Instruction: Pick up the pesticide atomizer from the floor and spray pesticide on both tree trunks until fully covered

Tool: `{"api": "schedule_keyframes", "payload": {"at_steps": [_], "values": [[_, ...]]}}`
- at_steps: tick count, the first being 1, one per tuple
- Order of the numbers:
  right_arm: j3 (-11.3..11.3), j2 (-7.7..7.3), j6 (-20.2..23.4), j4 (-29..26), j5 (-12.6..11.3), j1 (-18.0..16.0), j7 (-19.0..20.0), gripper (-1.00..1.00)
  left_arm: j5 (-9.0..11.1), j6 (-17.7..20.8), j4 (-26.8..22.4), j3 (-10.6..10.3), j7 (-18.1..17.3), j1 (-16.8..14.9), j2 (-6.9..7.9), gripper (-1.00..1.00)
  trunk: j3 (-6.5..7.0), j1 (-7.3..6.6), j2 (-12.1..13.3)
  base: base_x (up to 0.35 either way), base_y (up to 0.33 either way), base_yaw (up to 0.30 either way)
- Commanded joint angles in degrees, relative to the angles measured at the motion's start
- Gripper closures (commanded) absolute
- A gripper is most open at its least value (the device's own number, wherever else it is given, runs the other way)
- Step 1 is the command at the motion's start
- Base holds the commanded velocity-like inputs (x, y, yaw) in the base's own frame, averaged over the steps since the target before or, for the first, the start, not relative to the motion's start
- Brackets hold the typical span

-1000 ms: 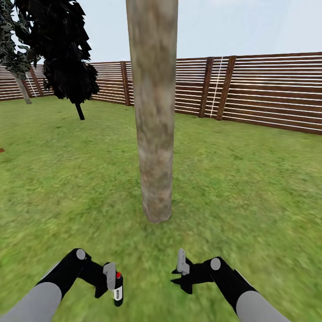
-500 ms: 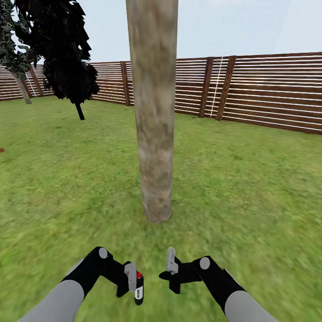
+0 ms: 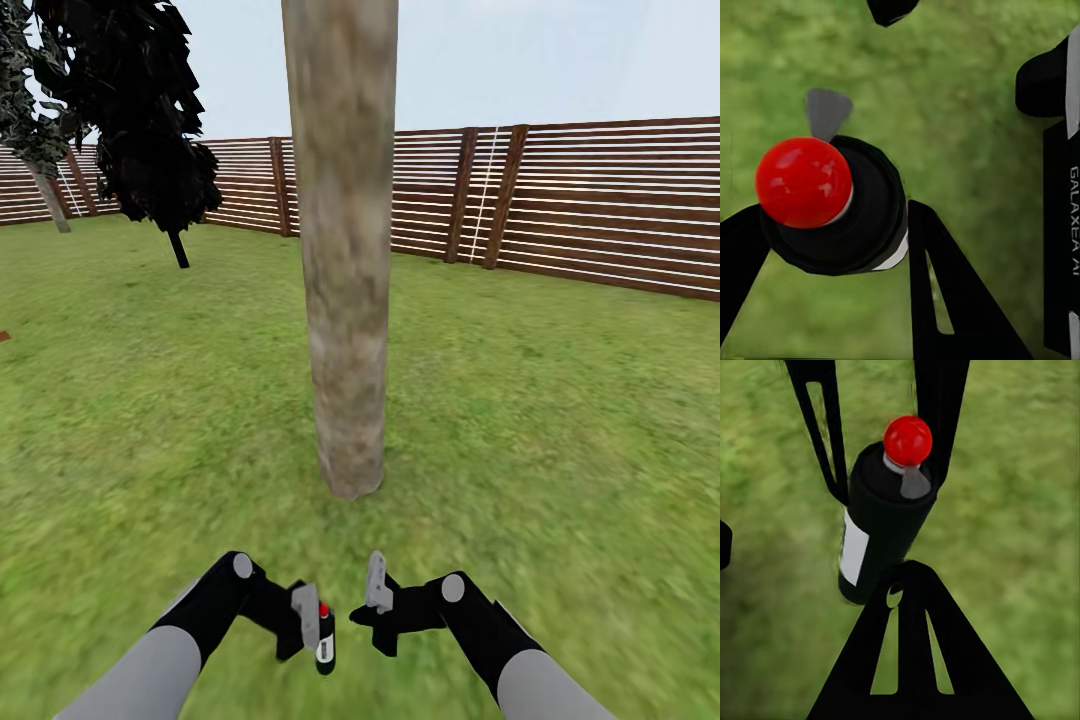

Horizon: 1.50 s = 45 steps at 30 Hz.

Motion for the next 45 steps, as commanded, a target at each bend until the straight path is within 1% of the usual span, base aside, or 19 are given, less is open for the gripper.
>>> {"api": "schedule_keyframes", "payload": {"at_steps": [1, 4, 19, 26, 31, 45], "values": [[-0.1, 0.01, -0.3, -0.1, 0.5, 0.0, 0.0, 1.0, -0.5, -0.6, 0.0, 0.1, 0.5, 0.0, -0.04, 1.0, -0.05, -0.01, 0.0, 0.0, 0.0, 0.0], [-0.1, 0.02, -0.3, -0.1, 0.5, 0.0, 0.0, 1.0, -0.5, -0.6, 0.1, 0.2, 1.0, 0.0, -0.08, 1.0, -0.05, -0.01, 0.0, 0.0, 0.0, 0.0], [-0.1, 0.02, -0.3, -0.1, 0.5, 0.0, 0.0, 1.0, -0.2, -0.7, 0.9, 0.3, 1.0, 0.2, -0.07, 1.0, -0.05, -0.01, 0.0, 0.0, 0.0, 0.0], [-0.1, 0.02, -0.3, 0.0, 0.5, 0.0, 0.0, 1.0, -0.2, -0.8, 1.0, 0.3, 0.9, 0.4, -0.81, 1.0, -0.05, -0.01, 0.0, 0.0, 0.0, 0.0], [-0.1, 0.02, -0.3, -0.1, 0.5, 0.0, 0.0, 1.0, -0.2, -0.8, 1.0, 0.3, 0.9, 0.4, -1.9, 1.0, -0.05, -0.01, 0.0, 0.0, 0.0, 0.0], [-0.1, 0.02, -0.3, -0.1, 0.5, 0.0, 0.0, 1.0, 0.0, -0.9, 1.3, 0.3, 1.0, 0.4, -2.59, 1.0, -0.05, -0.01, 0.0, 0.0, 0.0, 0.0]]}}
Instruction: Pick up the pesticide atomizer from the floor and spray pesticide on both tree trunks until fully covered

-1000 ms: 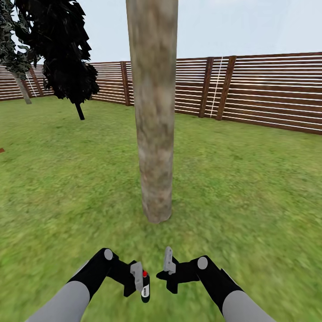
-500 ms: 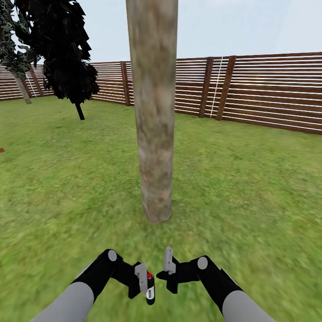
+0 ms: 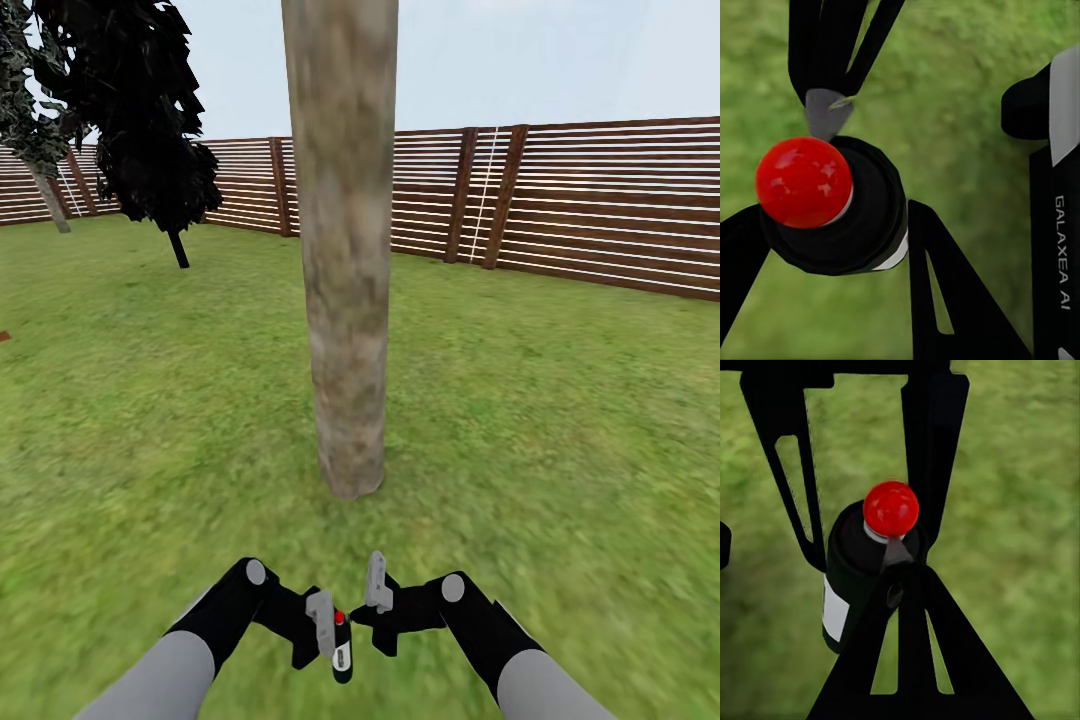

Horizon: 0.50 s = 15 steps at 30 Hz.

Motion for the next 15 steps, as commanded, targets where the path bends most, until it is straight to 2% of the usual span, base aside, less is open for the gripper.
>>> {"api": "schedule_keyframes", "payload": {"at_steps": [1, 9, 15], "values": [[-0.1, 0.01, -0.3, -0.1, 0.5, 0.0, 0.0, 1.0, -0.5, -0.6, 0.0, 0.2, -0.1, 0.0, -0.16, 1.0, -0.05, -0.01, 0.0, 0.0, 0.0, 0.0], [-0.1, 0.01, -0.3, 0.0, 0.5, 0.0, 0.0, 1.0, -0.5, -0.7, 0.1, 0.2, 0.0, -0.1, -0.45, 1.0, -0.05, -0.01, 0.0, 0.0, 0.0, 0.0], [-0.1, 0.01, -0.3, 0.0, 0.5, 0.0, 0.0, 1.0, -0.9, -0.7, 0.1, 0.0, 0.0, -0.2, 0.01, 1.0, -0.05, -0.01, 0.0, 0.0, 0.0, 0.0]]}}
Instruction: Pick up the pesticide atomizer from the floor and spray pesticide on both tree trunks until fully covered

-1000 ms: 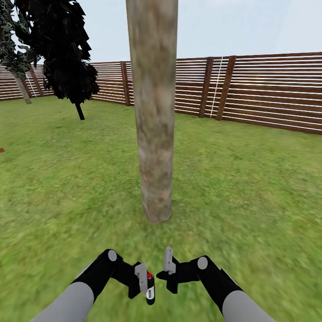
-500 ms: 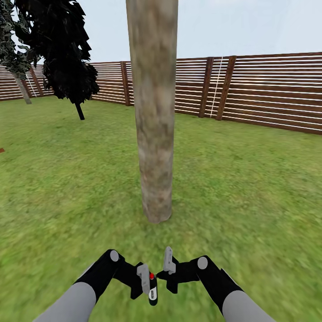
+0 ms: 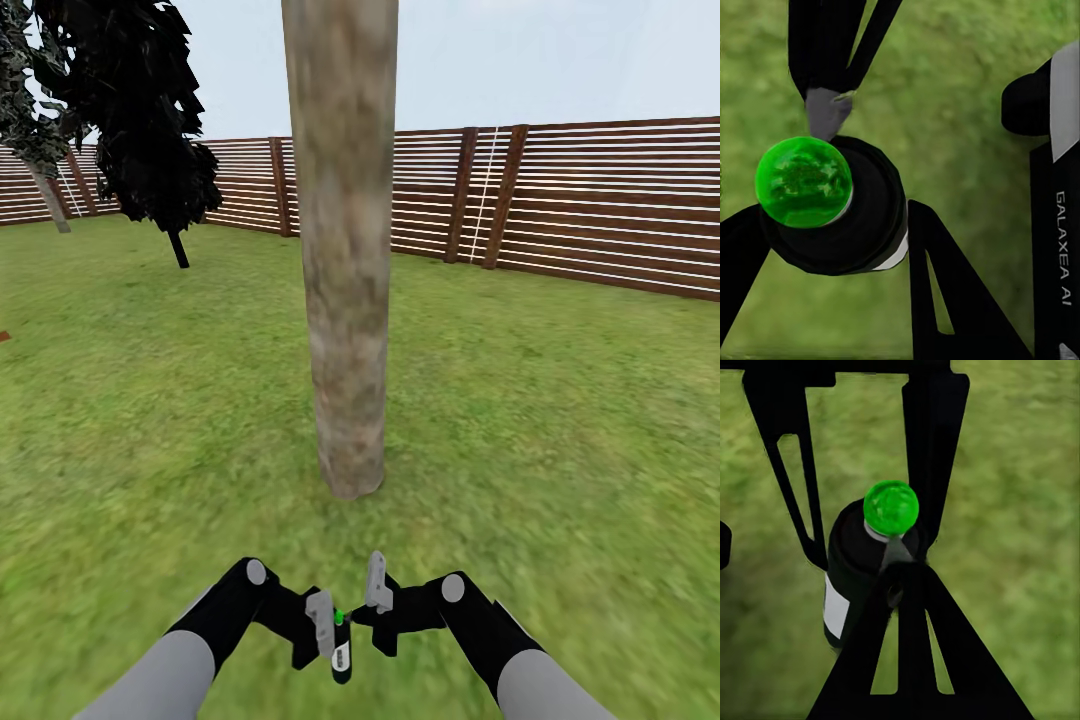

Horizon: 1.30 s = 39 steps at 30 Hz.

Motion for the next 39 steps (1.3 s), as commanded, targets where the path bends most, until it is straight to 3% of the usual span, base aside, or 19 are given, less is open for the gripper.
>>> {"api": "schedule_keyframes", "payload": {"at_steps": [1, 4, 7, 10, 12, 13, 14, 17, 20, 23, 25, 27, 28, 30, 32, 33, 35, 37, 39], "values": [[-0.1, 0.01, -0.3, -0.1, 0.5, 0.0, 0.0, 1.0, -0.5, -0.6, -0.1, 0.1, -0.1, 0.0, 0.1, 1.0, -0.05, -0.01, 0.0, 0.0, 0.0, 0.0], [-0.1, 0.01, -0.3, 0.0, 0.5, 0.0, 0.0, 1.0, -0.5, -0.6, -0.1, 0.1, -0.1, 0.3, 1.01, 1.0, -0.05, -0.01, 0.0, 0.0, 0.0, 0.0], [0.0, 0.0, -0.3, 0.1, 0.6, 0.0, 0.0, 1.0, -0.5, -0.7, -0.1, 0.0, 0.0, 0.5, 4.12, 1.0, -0.05, -0.01, 0.0, 0.0, 0.0, 0.0], [0.0, -0.06, -0.3, 0.2, 0.6, 0.0, 0.0, 1.0, -0.5, -1.0, -0.1, 0.1, 0.0, 0.6, 9.26, 1.0, -0.05, -0.01, 0.0, 0.0, 0.0, 0.0], [0.0, -0.23, -0.2, 0.4, 0.7, 0.0, 0.0, 1.0, -0.3, -1.2, -0.1, 0.2, 0.1, 0.8, 14.63, 1.0, -0.05, -0.01, 0.0, 0.0, 0.0, 0.0], [0.0, -0.34, -0.3, 0.4, 0.7, 0.0, 0.0, 1.0, -0.4, -1.3, -0.1, 0.2, 0.1, 0.9, 16.01, 1.0, -0.05, -0.01, 0.0, 0.0, 0.0, 0.0], [0.0, -0.44, -0.3, 0.4, 0.7, 0.0, 0.0, -1.0, -0.4, -1.3, -0.1, 0.3, 0.1, 1.0, 16.82, 1.0, -0.05, -0.01, 0.0, 0.0, 0.0, 0.0], [0.0, -0.65, -0.3, 0.6, 0.8, 0.0, 0.0, -1.0, -0.4, -1.3, -0.1, 0.5, 0.1, 2.2, 18.92, 1.0, -0.05, -0.01, 0.0, 0.0, 0.0, 0.0], [0.0, -1.34, -0.3, 2.0, 0.8, 0.0, -0.4, -1.0, 0.1, -1.0, -0.3, 0.9, 1.2, 2.5, 19.48, 1.0, -0.05, -0.01, 0.0, 0.0, 0.0, 0.0], [-0.5, -5.73, -0.4, 10.5, 0.4, 0.1, -14.0, -1.0, 1.2, -0.4, -0.1, 8.8, 14.4, 2.5, 18.42, 1.0, -0.05, -0.01, 0.0, 0.0, 0.0, 0.0], [-0.5, -7.19, -0.5, 15.6, 0.2, 0.1, -23.6, -1.0, 1.3, -0.3, -0.1, 14.8, 18.7, 2.5, 16.74, 1.0, -0.05, -0.01, 0.0, 0.0, 0.0, 0.0], [-0.6, -7.9, -0.7, 20.3, -0.3, 0.2, -32.1, -1.0, 1.2, 0.8, -0.1, 22.4, 24.4, 2.5, 14.68, 1.0, -0.05, -0.01, 0.0, 0.0, 0.0, 0.0], [-0.6, -8.05, -0.7, 22.5, -1.1, 0.2, -36.6, -1.0, 1.2, 1.8, -0.1, 26.5, 29.6, 2.5, 13.24, 1.0, -0.05, -0.01, 0.0, 0.0, 0.0, 0.0], [-0.6, -8.12, -0.8, 24.4, -3.8, 0.3, -42.8, -1.0, 1.3, 2.6, 0.0, 30.1, 37.2, 2.5, 11.07, 1.0, -0.05, -0.01, 0.0, 0.0, 0.0, 0.0], [-0.6, -8.1, -0.8, 25.5, -11.3, 1.0, -51.6, -1.0, 1.3, 3.4, 1.6, 32.1, 45.8, 2.5, 7.71, 1.0, -0.05, -0.01, 0.0, 0.0, 0.0, 0.0], [-0.6, -8.09, -0.8, 25.8, -16.9, 2.0, -55.8, -1.0, 1.3, 4.8, 2.9, 32.5, 49.0, 2.5, 6.05, 1.0, -0.05, -0.01, 0.0, 0.0, 0.0, 0.0], [-0.6, -8.15, -1.4, 25.9, -25.6, 3.6, -59.4, -1.0, 1.3, 9.7, 4.2, 32.8, 51.6, 2.4, 3.72, 1.0, -0.05, -0.01, 0.0, 0.0, 0.0, 0.0], [-0.6, -8.75, -3.9, 26.0, -32.0, 4.6, -60.6, -1.0, 1.3, 15.1, 4.5, 32.9, 52.3, 2.2, 1.73, 1.0, -0.05, -0.01, 0.0, 0.0, 0.0, 0.0], [-0.6, -10.16, -5.7, 26.1, -35.9, 5.0, -60.9, -1.0, 1.2, 18.5, 4.5, 33.0, 52.5, 1.9, 0.53, 1.0, -0.05, -0.01, 0.0, 0.0, 0.0, 0.0]]}}
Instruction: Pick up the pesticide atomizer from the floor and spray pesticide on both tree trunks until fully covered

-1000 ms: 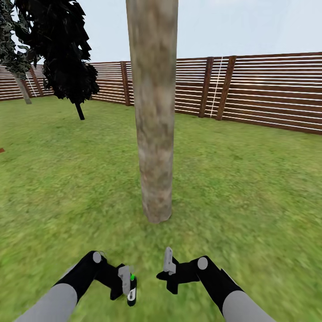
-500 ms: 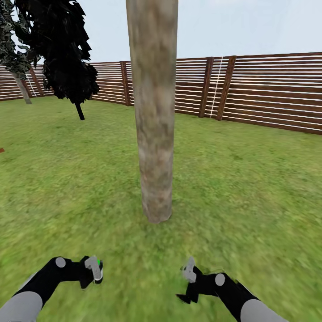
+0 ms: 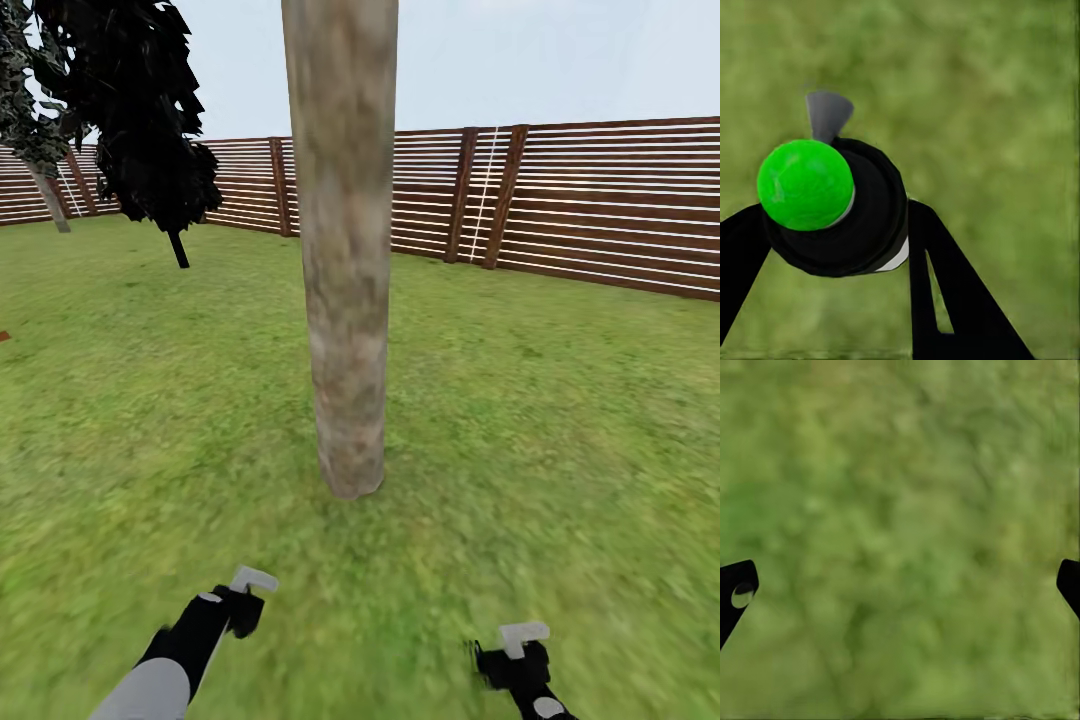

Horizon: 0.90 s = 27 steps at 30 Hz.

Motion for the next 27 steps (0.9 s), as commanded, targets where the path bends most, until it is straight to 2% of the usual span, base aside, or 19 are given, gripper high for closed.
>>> {"api": "schedule_keyframes", "payload": {"at_steps": [1, 2, 3, 4, 7, 9, 12, 15, 19, 27], "values": [[0.6, -0.66, -0.7, 0.1, -1.3, 0.2, -0.6, -1.0, -0.5, 2.7, -0.3, 0.5, -0.5, -0.3, -0.55, 1.0, -0.05, -0.01, 0.0, 0.0, 0.0, 0.0], [0.6, -0.92, -1.0, 0.1, -1.9, 0.3, -0.6, -1.0, -0.5, 4.4, -0.4, 0.6, -0.5, -0.5, -0.73, 1.0, -0.05, -0.01, 0.0, 0.0, 0.0, 0.0], [0.7, -1.1, -1.3, 0.1, -2.5, 0.6, -0.5, -1.0, 0.5, 8.5, -0.5, 0.6, -0.8, -1.4, -0.91, 1.0, -0.05, -0.01, 0.0, 0.0, 0.0, 0.0], [0.7, -1.14, -1.3, 0.1, -2.7, 0.7, -0.5, -1.0, 1.2, 10.1, -0.6, 0.5, -1.0, -1.7, -1.0, 1.0, -0.05, -0.01, 0.0, 0.0, 0.0, 0.0], [0.7, -1.4, -1.6, 0.1, -2.9, 1.0, -0.3, -1.0, 2.8, 12.9, -0.6, 0.3, -1.7, -2.5, -1.22, 1.0, -0.05, -0.01, 0.0, 0.0, 0.0, 0.0], [0.7, -1.45, -1.8, 0.2, -3.0, 1.7, -0.4, -1.0, 3.9, 14.3, -0.2, 0.2, -2.6, -4.1, -1.13, 1.0, -0.05, -0.01, 0.0, 0.0, 0.0, 0.0], [0.7, -1.2, -2.3, 0.3, -3.2, 2.6, -0.6, -1.0, 5.1, 20.6, 0.0, 0.2, -3.9, -6.2, -1.15, 1.0, -0.05, -0.01, 0.0, 0.0, 0.0, 0.0], [0.6, -0.99, -2.5, 0.4, -3.3, 3.0, -0.6, -1.0, 5.3, 24.4, -0.1, -0.1, -5.6, -8.7, -1.89, 1.0, -0.05, -0.01, 0.0, 0.007, 0.0, 0.0], [0.6, -0.94, -2.5, 0.4, -3.3, 3.7, -0.6, -1.0, 5.4, 27.4, -0.6, -0.1, -6.3, -11.4, -1.97, 1.0, -0.05, -0.01, 0.0, 0.228, 0.0, 0.0], [0.7, -0.57, -2.4, 0.5, -3.3, 4.4, -0.3, -1.0, 5.5, 27.5, -0.7, -0.1, -6.2, -10.9, -2.3, 1.0, -0.05, -0.01, 0.0, 0.311, -0.054, 0.0]]}}
